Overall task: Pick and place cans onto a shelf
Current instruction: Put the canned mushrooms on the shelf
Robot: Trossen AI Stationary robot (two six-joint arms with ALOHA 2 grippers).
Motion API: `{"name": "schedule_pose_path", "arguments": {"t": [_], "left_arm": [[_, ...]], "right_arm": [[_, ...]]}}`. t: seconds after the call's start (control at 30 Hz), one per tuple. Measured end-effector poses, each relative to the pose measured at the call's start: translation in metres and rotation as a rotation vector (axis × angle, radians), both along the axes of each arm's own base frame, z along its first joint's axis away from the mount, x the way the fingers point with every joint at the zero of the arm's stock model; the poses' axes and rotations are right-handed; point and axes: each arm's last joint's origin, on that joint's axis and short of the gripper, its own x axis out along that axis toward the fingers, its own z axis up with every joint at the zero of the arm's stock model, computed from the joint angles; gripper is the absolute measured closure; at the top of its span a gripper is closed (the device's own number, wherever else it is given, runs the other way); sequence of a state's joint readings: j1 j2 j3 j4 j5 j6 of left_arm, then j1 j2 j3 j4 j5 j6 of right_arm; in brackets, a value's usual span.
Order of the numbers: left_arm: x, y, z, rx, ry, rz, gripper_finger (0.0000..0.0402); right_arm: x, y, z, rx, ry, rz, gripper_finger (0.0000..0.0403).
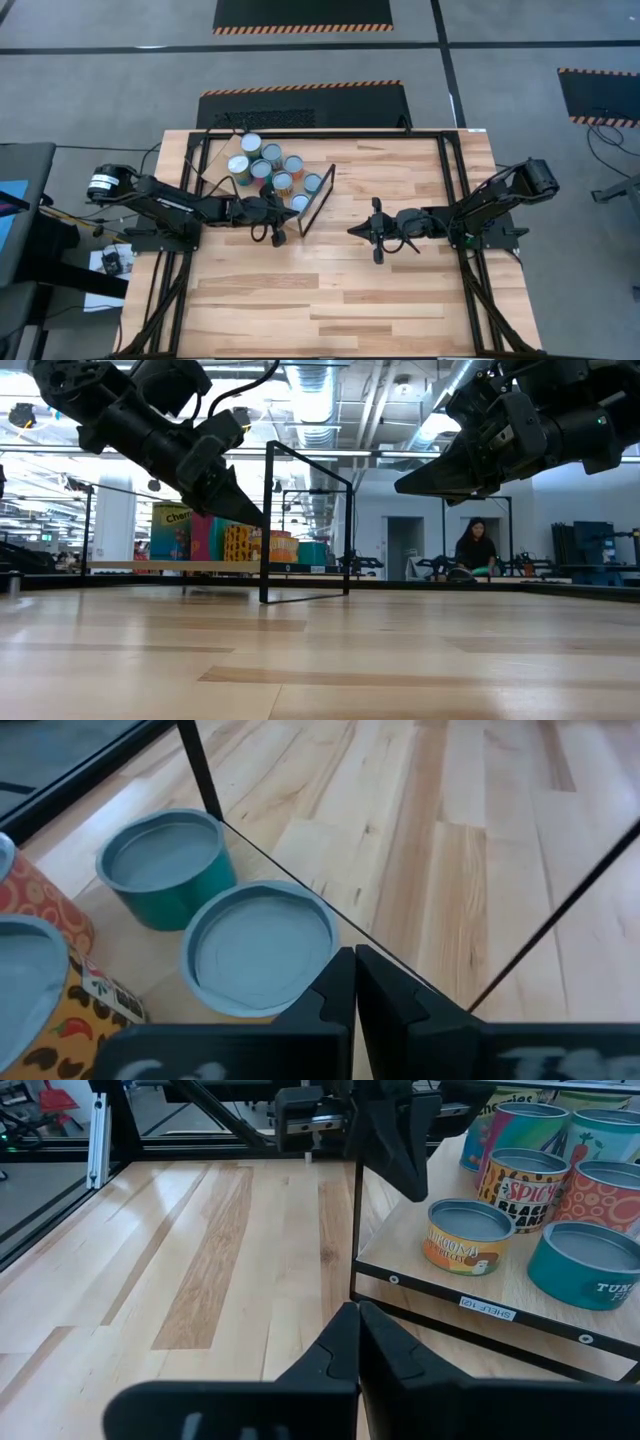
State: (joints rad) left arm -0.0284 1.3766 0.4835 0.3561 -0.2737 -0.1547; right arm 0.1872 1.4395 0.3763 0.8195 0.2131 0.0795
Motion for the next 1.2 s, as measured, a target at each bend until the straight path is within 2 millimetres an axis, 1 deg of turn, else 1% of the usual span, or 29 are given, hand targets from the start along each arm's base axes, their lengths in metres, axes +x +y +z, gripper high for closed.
{"name": "schedule_pose_path", "arguments": {"t": [0.1,0.2,0.33,0.43,0.53,0.97,1.2], "left_arm": [[0.0,0.0,0.0,0.0,0.001,0.0,0.0402],[0.002,0.0,-0.005,0.0,0.014,-0.001,0.0402],[0.012,0.0,-0.016,0.002,0.06,-0.002,0.0402],[0.022,-0.001,-0.019,0.021,0.078,-0.01,0.0402],[0.028,-0.001,-0.02,0.026,0.081,-0.007,0.0402],[0.026,0.002,-0.019,0.075,0.098,0.063,0.0401],[0.026,0.005,-0.019,0.088,0.101,0.072,0.0401]], "right_arm": [[0.0,0.0,0.0,0.0,0.0,0.0,0.0386],[0.0,0.0,0.0,0.0,0.0,0.0,0.0383],[0.0,0.0,0.0,0.0,-0.001,0.0,0.0384],[0.0,0.0,0.0,-0.001,0.003,0.0,0.0387],[0.0,0.0,0.0,-0.001,0.003,0.0,0.0385],[0.0,0.0,-0.001,-0.002,0.011,0.0,0.0384],[0.0,0.0,-0.001,-0.002,0.011,0.0,0.0387]]}}
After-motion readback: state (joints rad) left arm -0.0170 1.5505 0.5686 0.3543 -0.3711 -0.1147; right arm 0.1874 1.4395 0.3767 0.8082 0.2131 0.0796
